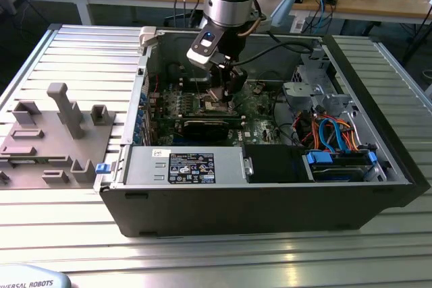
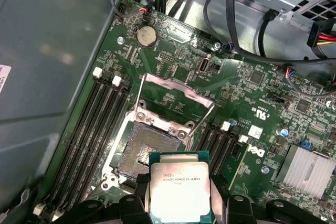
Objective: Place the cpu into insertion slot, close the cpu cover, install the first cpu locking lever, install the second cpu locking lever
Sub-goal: 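Place the cpu into insertion slot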
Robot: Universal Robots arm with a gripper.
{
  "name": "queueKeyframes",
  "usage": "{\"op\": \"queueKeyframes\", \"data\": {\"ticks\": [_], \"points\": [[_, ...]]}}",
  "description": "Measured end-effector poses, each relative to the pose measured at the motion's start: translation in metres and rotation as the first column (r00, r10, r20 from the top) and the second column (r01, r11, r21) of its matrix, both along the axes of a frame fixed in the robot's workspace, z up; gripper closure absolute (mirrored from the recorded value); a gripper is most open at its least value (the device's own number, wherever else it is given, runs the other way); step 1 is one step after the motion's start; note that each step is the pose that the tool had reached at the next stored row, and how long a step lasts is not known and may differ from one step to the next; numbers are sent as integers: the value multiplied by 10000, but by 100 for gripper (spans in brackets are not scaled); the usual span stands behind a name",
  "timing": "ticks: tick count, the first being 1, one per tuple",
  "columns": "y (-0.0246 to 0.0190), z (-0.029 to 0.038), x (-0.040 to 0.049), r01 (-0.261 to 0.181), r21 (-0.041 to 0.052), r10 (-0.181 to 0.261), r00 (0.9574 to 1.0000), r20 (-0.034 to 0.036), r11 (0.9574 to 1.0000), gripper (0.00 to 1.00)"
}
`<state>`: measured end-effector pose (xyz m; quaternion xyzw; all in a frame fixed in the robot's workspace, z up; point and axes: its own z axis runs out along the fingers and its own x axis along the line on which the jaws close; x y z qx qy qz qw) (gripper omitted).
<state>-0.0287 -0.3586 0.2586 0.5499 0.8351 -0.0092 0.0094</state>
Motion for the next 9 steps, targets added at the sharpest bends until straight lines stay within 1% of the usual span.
{"op": "queueKeyframes", "data": {"ticks": [9], "points": [[0,0,0,195,-1,-195,9998,0,9998,46]]}}
